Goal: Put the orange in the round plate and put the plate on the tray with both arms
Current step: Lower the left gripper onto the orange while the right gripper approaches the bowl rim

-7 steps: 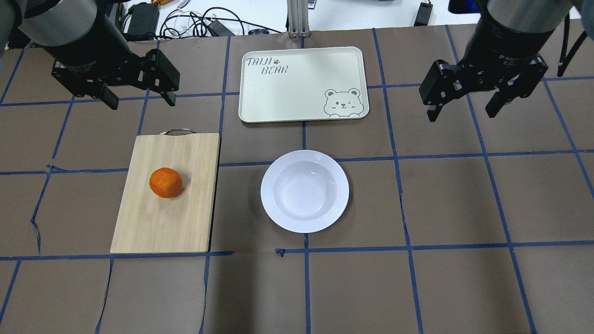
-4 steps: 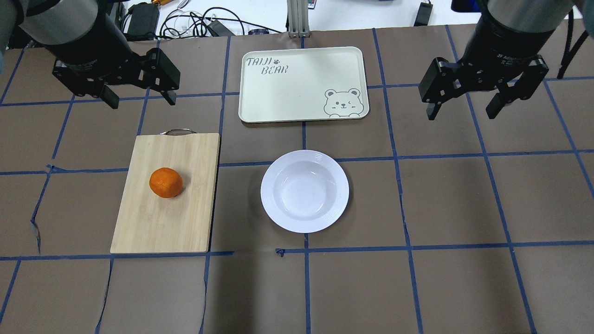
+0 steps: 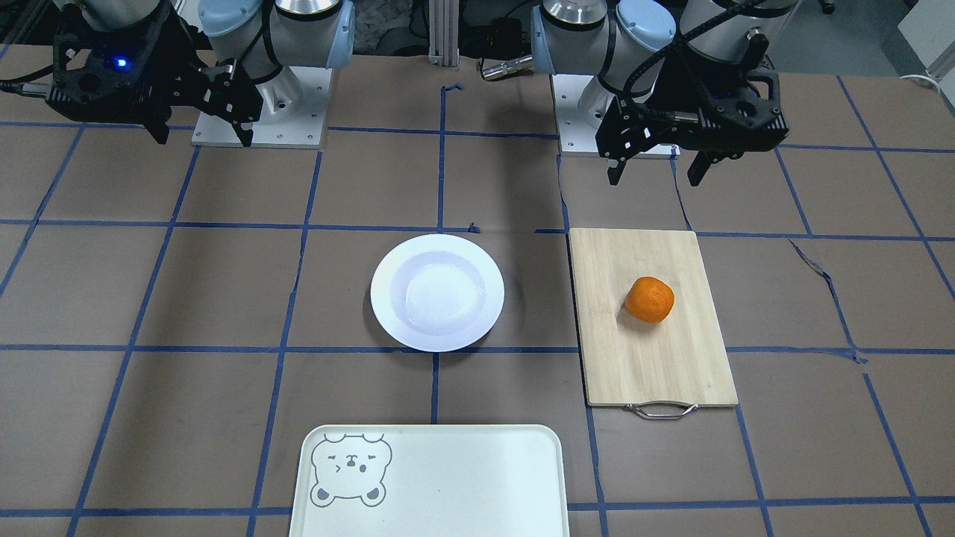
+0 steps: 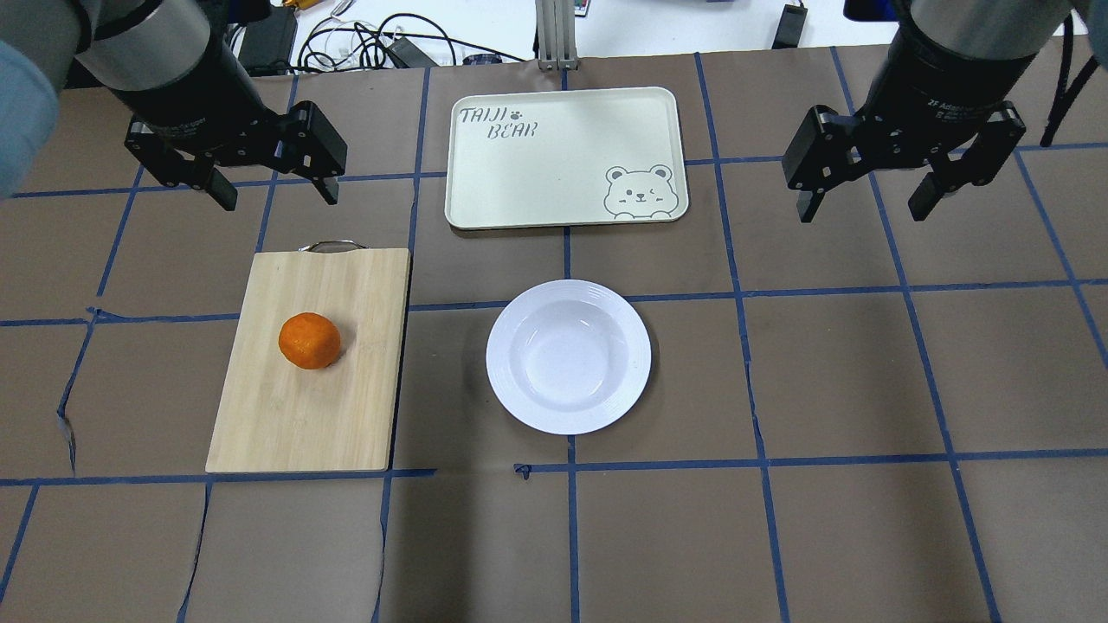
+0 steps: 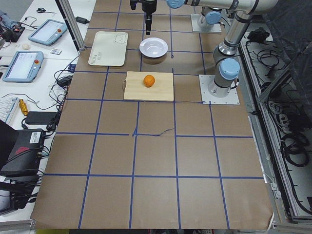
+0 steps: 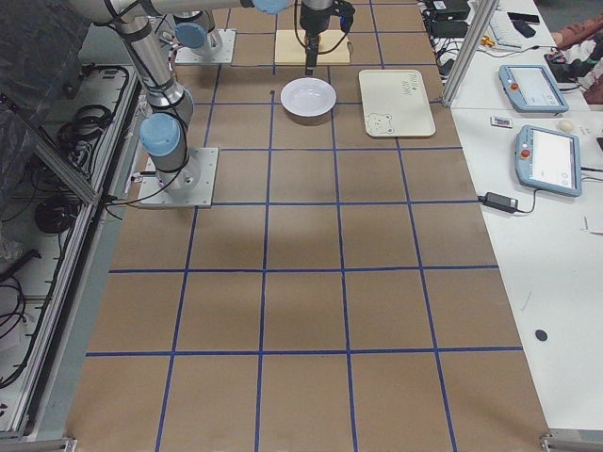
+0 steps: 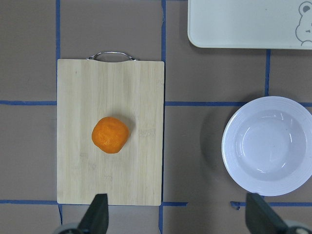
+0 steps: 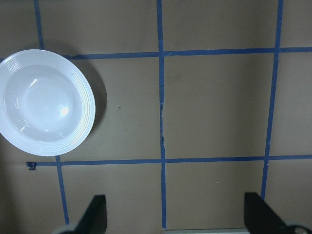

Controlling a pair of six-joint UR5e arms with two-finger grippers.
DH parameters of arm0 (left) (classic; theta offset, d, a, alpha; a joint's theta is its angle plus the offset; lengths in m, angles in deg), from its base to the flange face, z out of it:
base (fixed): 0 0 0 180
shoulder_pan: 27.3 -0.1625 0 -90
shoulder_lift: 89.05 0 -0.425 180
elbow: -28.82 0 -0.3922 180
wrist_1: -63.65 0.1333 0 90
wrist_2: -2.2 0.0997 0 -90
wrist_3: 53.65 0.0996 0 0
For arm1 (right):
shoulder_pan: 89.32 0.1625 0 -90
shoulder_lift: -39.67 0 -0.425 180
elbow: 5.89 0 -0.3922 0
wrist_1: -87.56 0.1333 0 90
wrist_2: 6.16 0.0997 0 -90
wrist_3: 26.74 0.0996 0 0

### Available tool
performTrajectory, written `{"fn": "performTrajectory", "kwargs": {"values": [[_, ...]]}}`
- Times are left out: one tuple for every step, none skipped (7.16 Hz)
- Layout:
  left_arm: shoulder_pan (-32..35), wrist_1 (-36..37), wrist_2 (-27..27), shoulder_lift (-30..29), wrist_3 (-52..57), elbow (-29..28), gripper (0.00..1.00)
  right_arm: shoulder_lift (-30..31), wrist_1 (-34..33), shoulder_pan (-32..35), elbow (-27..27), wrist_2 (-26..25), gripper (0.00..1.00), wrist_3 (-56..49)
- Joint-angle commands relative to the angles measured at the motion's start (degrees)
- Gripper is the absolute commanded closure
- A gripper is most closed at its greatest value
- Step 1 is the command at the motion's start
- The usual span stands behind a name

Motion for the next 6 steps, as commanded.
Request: {"fn": "performTrajectory", "kwargs": {"values": [[-1.3,1.8,0.1,-2.9,2.4,3.0,0.00,0.0,0.0,0.0,0.0,-0.1,0.00,-0.1],[-3.6,8.8,0.1,-3.9,4.1,8.2,0.00,0.0,0.0,0.0,-0.2,-0.4,0.00,-0.1],[-4.6,13.5,0.1,-4.1,5.7,12.9,0.00,0.0,0.0,0.0,-0.4,-0.4,0.00,-0.5],[-4.8,18.9,0.9,-4.9,6.3,16.7,0.00,-0.5,-0.4,0.2,0.1,1.1,0.00,-1.1],[-5.0,22.5,4.1,-5.9,9.2,20.1,0.00,-1.8,-0.6,0.1,1.0,3.8,0.00,-3.0],[-6.3,26.3,5.0,-7.1,9.5,23.1,0.02,-3.6,-1.2,-0.1,2.6,4.5,0.00,-3.7]]}}
